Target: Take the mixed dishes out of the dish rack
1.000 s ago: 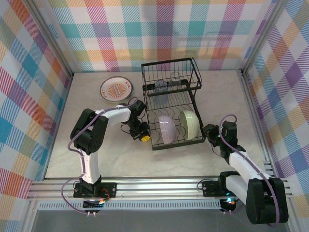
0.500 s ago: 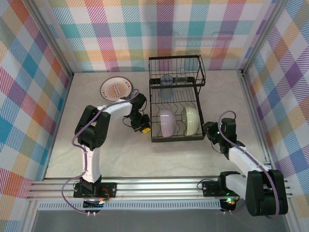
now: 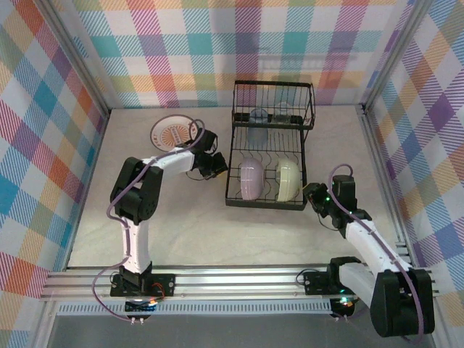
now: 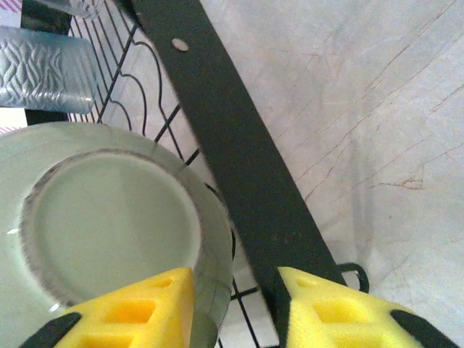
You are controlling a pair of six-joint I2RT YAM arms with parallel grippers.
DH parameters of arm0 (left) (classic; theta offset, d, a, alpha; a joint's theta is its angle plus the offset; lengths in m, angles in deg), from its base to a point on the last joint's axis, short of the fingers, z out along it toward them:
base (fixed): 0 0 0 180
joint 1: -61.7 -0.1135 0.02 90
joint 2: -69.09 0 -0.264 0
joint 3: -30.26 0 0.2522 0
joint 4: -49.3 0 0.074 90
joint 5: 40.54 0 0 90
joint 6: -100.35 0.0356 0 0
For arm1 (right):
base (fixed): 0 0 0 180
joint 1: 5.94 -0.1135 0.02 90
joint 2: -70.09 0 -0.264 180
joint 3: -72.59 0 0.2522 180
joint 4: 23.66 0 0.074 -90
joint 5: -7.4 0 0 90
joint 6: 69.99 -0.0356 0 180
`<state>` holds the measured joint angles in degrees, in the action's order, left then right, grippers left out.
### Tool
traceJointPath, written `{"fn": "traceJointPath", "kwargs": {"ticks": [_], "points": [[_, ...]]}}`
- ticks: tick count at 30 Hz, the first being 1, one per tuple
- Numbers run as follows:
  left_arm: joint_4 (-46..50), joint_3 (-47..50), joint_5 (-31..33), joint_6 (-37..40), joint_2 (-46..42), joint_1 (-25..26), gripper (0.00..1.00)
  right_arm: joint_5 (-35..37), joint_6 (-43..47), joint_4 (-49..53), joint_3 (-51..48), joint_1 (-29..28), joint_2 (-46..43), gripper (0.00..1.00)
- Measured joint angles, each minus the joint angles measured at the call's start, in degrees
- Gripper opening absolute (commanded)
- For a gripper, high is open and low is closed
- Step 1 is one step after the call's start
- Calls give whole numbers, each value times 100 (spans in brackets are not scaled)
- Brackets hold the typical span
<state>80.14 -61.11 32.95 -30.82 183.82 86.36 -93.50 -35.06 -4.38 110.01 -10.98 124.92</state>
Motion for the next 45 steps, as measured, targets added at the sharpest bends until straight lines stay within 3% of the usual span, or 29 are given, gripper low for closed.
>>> {"fn": "traceJointPath", "kwargs": {"ticks": [5, 10, 13, 20, 26, 33, 45], "points": [[-170, 627, 131, -79, -887, -61, 38, 129, 363, 695, 358, -68, -431, 52], [-245, 1314, 404, -74, -2194, -240, 79, 337, 946, 1427, 942, -107, -813, 82], [-225, 1792, 623, -2, -3215, -313, 98, 402, 1303, 1784, 1412, -199, -920, 100], [28, 2603, 610, 367, -5285, -415, 100, 286, 2094, 2223, 2382, -708, -286, 99], [295, 2793, -415, 979, -6343, -435, 100, 208, 2570, 2555, 2802, -1005, 704, 99], [378, 3082, -1521, 1300, -6638, -435, 100, 157, 2765, 2796, 3091, -1056, 1141, 99], [354, 3141, -2212, 1316, -6553, -435, 100, -98, 2868, 2885, 3132, -1082, 1657, 99]]}}
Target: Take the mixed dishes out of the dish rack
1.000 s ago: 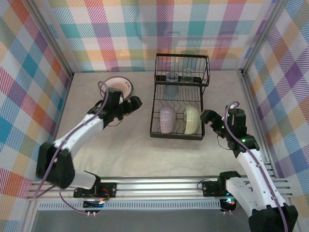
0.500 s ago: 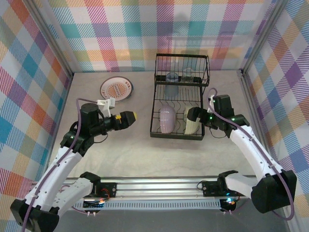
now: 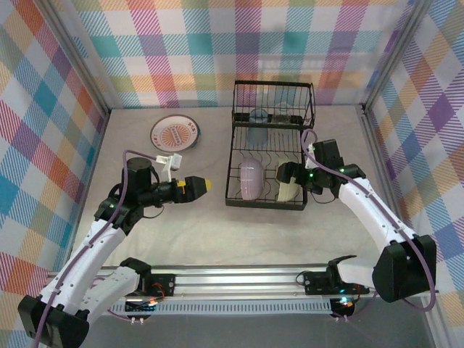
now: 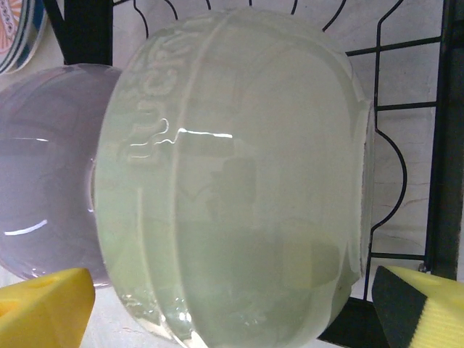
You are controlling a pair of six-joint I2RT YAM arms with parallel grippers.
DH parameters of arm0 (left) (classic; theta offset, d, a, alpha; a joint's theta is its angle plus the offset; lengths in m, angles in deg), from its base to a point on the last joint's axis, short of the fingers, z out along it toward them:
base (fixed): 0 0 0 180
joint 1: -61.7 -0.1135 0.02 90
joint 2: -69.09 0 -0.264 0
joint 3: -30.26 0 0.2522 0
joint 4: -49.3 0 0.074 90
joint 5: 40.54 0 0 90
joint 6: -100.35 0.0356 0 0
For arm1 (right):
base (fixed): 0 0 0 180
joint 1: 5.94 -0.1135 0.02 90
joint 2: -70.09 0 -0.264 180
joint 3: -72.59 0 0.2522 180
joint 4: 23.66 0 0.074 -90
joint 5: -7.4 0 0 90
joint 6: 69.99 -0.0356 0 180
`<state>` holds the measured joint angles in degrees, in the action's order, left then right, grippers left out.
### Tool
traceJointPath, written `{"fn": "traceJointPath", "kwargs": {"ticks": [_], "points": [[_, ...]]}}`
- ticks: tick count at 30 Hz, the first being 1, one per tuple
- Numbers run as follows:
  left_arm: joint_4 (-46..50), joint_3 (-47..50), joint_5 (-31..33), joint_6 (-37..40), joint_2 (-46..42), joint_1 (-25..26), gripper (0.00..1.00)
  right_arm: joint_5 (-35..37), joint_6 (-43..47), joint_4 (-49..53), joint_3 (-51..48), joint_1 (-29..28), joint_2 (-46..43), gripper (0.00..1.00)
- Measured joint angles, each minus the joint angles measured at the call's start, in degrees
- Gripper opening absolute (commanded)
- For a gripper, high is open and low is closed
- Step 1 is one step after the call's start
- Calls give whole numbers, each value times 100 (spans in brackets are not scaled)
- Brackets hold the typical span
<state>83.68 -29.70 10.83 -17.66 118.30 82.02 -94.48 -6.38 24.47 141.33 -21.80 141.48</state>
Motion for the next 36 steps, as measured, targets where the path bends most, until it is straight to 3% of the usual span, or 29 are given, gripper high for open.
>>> {"fn": "traceJointPath", "kwargs": {"ticks": [9, 22, 36], "points": [[-420, 107, -511, -72, -125, 0, 100, -46, 59, 26, 236, 2, 271, 99], [-476, 109, -588, -85, -151, 0, 100, 33, 136, 107, 343, -37, 505, 100], [-586, 181, -588, -98, -236, -26, 100, 116, 225, 146, 382, -74, 538, 79]]}}
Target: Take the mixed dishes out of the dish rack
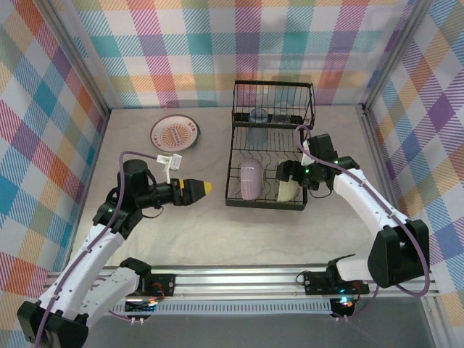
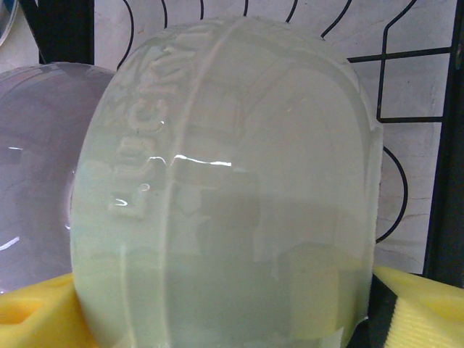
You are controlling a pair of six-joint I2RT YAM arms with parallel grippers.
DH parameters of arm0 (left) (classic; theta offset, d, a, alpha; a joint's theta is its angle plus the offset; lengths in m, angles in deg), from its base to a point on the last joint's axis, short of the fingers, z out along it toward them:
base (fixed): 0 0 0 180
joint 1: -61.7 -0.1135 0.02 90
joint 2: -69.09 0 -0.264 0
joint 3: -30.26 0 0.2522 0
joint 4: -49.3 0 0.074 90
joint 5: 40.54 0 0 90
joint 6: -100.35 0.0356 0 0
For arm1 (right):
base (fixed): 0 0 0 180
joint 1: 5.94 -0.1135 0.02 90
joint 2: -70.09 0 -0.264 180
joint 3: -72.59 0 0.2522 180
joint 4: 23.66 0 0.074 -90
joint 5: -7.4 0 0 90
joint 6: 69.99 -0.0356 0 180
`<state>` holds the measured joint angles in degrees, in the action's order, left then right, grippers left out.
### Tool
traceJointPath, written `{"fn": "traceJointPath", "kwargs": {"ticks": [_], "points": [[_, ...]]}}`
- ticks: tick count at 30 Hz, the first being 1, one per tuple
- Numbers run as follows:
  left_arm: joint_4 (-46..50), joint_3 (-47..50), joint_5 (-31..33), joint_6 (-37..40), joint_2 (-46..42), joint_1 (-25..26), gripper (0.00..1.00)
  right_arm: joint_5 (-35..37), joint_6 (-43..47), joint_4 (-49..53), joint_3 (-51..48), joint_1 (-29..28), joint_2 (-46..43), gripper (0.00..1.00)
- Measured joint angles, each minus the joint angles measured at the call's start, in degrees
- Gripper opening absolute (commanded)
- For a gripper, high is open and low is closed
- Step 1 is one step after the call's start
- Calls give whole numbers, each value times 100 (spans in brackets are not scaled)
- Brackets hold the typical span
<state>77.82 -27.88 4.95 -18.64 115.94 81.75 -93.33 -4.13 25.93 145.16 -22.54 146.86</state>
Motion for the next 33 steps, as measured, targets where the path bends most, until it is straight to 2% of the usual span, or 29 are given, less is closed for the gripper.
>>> {"fn": "traceJointPath", "kwargs": {"ticks": [20, 25, 33], "points": [[-28, 96, 0, -59, -22, -127, 100, 160, 24, 70, 72, -103, 28, 48], [-44, 107, 0, -107, -22, -149, 100, 286, 24, 111, 111, -177, 28, 36], [-59, 107, 0, -127, -22, -153, 100, 605, 0, 136, 133, -275, -22, 24]]}}
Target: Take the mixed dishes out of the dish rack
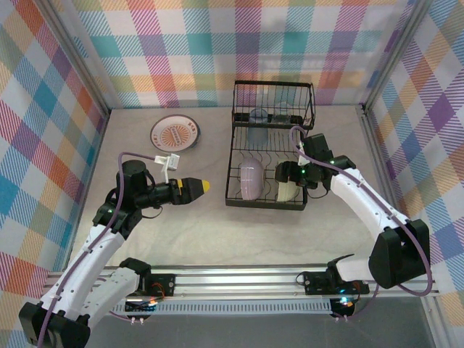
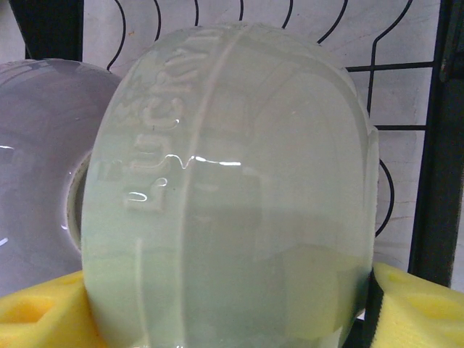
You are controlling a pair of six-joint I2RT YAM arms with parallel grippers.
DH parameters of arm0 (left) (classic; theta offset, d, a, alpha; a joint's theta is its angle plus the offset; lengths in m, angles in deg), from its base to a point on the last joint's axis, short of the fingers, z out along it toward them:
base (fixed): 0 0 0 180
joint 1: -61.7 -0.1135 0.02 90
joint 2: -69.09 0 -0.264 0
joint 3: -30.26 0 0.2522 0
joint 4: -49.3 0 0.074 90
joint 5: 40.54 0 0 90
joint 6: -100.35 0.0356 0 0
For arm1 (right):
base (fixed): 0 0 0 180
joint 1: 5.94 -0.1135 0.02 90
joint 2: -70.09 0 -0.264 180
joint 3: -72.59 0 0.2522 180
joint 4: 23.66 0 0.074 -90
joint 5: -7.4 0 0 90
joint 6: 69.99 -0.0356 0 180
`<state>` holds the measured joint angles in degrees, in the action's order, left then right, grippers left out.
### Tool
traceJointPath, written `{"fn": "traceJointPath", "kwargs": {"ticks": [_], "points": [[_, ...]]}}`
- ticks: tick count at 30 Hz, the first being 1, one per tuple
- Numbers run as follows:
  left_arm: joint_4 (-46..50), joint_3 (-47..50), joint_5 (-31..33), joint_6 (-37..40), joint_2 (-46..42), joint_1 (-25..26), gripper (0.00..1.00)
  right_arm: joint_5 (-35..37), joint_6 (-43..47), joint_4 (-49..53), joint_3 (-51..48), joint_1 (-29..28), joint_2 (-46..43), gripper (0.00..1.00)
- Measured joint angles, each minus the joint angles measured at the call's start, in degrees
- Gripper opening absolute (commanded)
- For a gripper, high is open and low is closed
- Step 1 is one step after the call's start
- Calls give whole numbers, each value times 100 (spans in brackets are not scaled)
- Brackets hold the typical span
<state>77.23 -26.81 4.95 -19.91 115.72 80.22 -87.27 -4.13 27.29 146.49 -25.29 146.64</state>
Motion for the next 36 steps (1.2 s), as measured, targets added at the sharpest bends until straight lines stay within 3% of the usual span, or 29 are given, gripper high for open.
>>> {"fn": "traceJointPath", "kwargs": {"ticks": [12, 17, 30, 36], "points": [[-2, 4, 4, -15, 0, -48, 100, 361, -22, 168, 118, -101, -63, 18], [-2, 7, 4, -15, 0, -68, 100, 387, -33, 201, 160, -127, -35, 33], [-2, 11, 13, -17, 0, -74, 100, 518, -70, 160, 181, -146, 59, 98], [-2, 13, 13, -17, 0, -74, 100, 577, -66, 94, 181, -146, 146, 99]]}}
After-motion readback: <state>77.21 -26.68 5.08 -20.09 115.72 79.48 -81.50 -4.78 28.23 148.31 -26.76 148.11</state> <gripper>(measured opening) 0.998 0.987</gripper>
